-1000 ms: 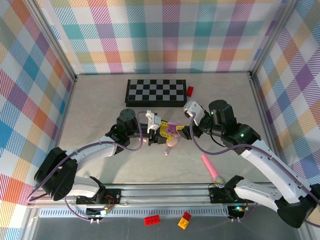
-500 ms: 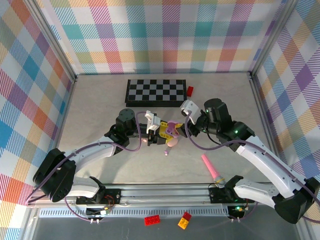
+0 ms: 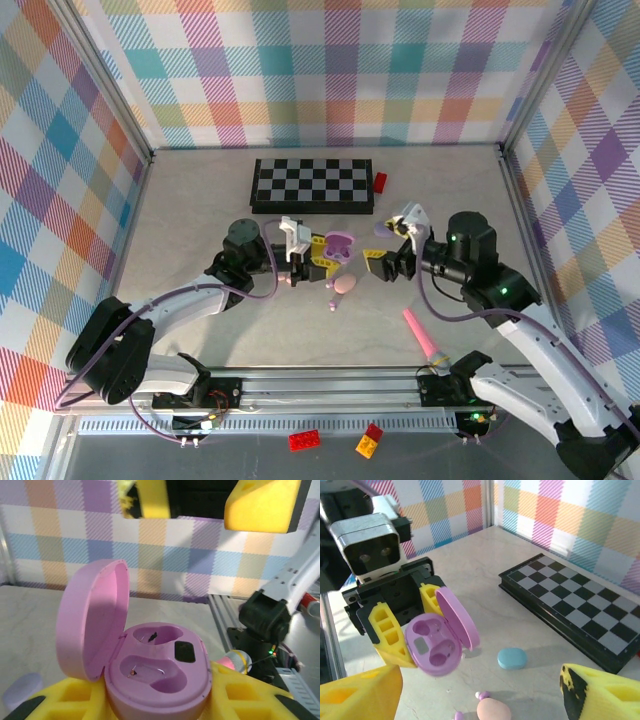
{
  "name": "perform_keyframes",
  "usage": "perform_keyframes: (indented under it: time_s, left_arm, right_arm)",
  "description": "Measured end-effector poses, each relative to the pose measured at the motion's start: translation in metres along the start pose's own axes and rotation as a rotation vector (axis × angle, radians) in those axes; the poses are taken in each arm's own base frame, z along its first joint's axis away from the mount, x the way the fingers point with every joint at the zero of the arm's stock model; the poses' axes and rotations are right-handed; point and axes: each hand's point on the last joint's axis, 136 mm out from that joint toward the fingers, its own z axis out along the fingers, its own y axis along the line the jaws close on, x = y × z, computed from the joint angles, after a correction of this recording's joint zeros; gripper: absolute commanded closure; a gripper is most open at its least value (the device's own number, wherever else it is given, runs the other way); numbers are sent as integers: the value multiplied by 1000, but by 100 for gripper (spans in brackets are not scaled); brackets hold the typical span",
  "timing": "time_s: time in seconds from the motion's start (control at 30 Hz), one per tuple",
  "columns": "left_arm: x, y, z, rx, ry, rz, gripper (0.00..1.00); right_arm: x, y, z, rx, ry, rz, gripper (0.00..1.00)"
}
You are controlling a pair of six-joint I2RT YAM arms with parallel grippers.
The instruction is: Insert the wireless bluetooth earbuds into the charging case
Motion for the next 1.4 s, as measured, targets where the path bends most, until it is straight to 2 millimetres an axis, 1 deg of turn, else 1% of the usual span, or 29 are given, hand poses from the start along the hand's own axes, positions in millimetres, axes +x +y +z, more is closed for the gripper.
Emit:
perform_keyframes:
  time_s: [0.1,0.2,0.3,0.33,0.43,0.53,0.67,0.73,0.9,1.0,1.1,1.27,1.4]
  left_arm:
    - [1,12,-8,-46,-9,-8,64]
    - [1,21,-17,-83,-26,-17,64]
    - [1,30,-26,-121,-49,-31,64]
    - [0,32,-29,-132,-60,-35,64]
    - [-5,39,-36,-158,-94,-43,64]
    - [-8,43,-40,-174,-114,-50,64]
    - [-8,47,-45,-192,-125,-53,64]
    - [-7,48,-47,-199,-123,-56,64]
    - [-9,47,-49,-208,-121,-55,64]
    - [-13,44,-51,-207,-124,-47,64]
    - [-15,43,-51,-208,-123,-44,64]
    - [-10,43,-51,-208,-108,-58,64]
    - [-10,41,-52,-209,-97,-55,63]
  right_arm:
    - [18,-10,5,20,25,156,25]
    - [46,-15,17,31,91,327,28]
    - [77,-16,32,21,165,494,28]
    - [91,-15,38,14,198,555,28]
    - [132,-9,54,-4,309,689,28]
    - [166,4,68,-26,415,772,29]
    - [197,18,84,-50,504,832,31]
    - [208,23,91,-58,542,845,31]
    - [233,32,105,-74,620,859,32]
    - [242,35,111,-80,650,860,32]
    - [244,35,120,-92,655,849,32]
    - [245,32,139,-116,653,845,33]
    - [242,34,148,-142,654,846,36]
